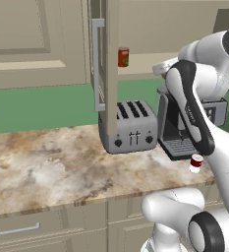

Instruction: Pick the cans from the counter and place them in their designated side in the cabinet.

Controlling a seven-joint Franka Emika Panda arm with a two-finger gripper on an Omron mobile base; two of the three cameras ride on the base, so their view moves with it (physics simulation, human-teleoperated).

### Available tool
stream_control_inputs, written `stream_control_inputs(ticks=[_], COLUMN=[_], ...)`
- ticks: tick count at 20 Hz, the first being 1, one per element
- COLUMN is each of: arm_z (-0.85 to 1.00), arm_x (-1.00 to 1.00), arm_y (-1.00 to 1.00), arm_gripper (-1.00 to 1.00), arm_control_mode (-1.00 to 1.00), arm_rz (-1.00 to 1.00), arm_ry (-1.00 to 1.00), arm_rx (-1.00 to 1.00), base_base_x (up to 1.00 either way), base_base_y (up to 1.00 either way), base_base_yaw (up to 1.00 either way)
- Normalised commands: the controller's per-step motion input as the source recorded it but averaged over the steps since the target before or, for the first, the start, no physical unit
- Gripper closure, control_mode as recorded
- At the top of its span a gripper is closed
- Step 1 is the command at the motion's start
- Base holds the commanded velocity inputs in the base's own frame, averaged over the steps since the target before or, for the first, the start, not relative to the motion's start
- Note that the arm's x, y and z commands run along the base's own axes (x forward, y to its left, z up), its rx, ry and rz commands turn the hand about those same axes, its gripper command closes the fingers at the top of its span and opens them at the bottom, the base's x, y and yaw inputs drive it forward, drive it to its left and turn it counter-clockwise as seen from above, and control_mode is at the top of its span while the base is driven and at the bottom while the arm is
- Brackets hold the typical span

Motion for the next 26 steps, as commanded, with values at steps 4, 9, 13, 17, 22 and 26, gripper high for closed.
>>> stream_control_inputs(ticks=[4, 9, 13, 17, 22, 26], arm_z=[0.03, 0.03, 0.03, 0.01, 0.0, 0.0], arm_x=[0.17, 0.19, 0.2, 0.22, 0.22, 0.21], arm_y=[0.0, 0.0, 0.0, 0.0, 0.0, 0.0], arm_gripper=[1.0, 1.0, 1.0, 1.0, 1.0, 1.0], arm_control_mode=[-1.0, -1.0, -1.0, -1.0, -1.0, -1.0], arm_rz=[0.05, 0.05, 0.04, 0.03, 0.02, 0.02], arm_ry=[0.0, 0.0, 0.0, 0.0, 0.0, 0.0], arm_rx=[0.0, 0.0, -0.02, -0.04, -0.04, -0.03], base_base_x=[0.0, 0.0, 0.0, 0.0, 0.0, 0.0], base_base_y=[0.0, 0.0, 0.0, 0.0, 0.0, 0.0], base_base_yaw=[0.0, 0.0, 0.0, 0.0, 0.0, 0.0])
